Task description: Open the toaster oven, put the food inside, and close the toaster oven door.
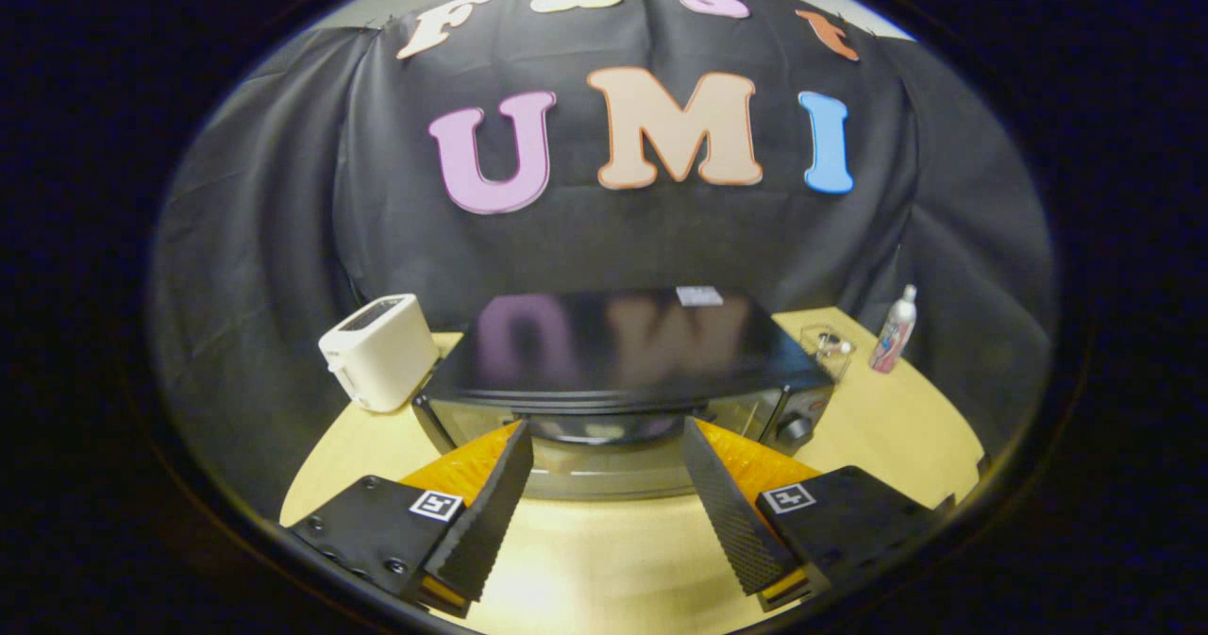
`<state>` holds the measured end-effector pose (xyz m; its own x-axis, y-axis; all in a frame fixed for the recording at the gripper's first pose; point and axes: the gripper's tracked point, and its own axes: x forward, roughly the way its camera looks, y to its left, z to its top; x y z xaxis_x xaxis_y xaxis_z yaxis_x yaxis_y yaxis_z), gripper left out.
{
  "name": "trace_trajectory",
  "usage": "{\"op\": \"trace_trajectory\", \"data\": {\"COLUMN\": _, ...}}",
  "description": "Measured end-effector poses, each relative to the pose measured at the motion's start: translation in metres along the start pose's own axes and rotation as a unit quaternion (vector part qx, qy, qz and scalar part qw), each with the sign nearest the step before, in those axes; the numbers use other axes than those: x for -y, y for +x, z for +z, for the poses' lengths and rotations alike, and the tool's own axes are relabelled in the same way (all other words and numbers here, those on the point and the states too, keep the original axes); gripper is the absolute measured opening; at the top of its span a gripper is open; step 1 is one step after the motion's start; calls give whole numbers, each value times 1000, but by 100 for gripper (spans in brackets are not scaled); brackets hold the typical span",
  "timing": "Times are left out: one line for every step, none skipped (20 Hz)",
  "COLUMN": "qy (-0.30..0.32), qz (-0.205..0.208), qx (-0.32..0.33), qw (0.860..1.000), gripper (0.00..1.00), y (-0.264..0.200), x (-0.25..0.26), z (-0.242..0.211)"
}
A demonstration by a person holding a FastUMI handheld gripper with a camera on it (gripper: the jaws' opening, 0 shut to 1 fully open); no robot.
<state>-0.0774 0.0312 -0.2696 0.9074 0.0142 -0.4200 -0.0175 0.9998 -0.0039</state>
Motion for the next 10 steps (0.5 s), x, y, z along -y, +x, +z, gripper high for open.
{"op": "trace_trajectory", "data": {"qy": -2, "qz": 0, "qx": 16, "qw": 1000, "gripper": 99, "y": -5, "x": 1, "z": 17}}
{"op": "trace_trajectory", "data": {"qy": -2, "qz": 0, "qx": 30, "qw": 1000, "gripper": 99, "y": -10, "x": 2, "z": 33}}
{"op": "trace_trajectory", "data": {"qy": -1, "qz": -1, "qx": 44, "qw": 999, "gripper": 99, "y": -16, "x": 3, "z": 50}}
{"op": "trace_trajectory", "data": {"qy": 1, "qz": -2, "qx": 59, "qw": 998, "gripper": 99, "y": -21, "x": 4, "z": 66}}
{"op": "trace_trajectory", "data": {"qy": 3, "qz": -3, "qx": 74, "qw": 997, "gripper": 99, "y": -25, "x": 6, "z": 83}}
{"op": "trace_trajectory", "data": {"qy": 6, "qz": -5, "qx": 87, "qw": 996, "gripper": 99, "y": -29, "x": 8, "z": 98}}
{"op": "trace_trajectory", "data": {"qy": 7, "qz": -6, "qx": 98, "qw": 995, "gripper": 99, "y": -32, "x": 9, "z": 112}}
{"op": "trace_trajectory", "data": {"qy": 9, "qz": -9, "qx": 110, "qw": 994, "gripper": 99, "y": -35, "x": 12, "z": 125}}
{"op": "trace_trajectory", "data": {"qy": 12, "qz": -10, "qx": 121, "qw": 992, "gripper": 99, "y": -37, "x": 13, "z": 136}}
{"op": "trace_trajectory", "data": {"qy": 17, "qz": -11, "qx": 132, "qw": 991, "gripper": 99, "y": -40, "x": 15, "z": 146}}
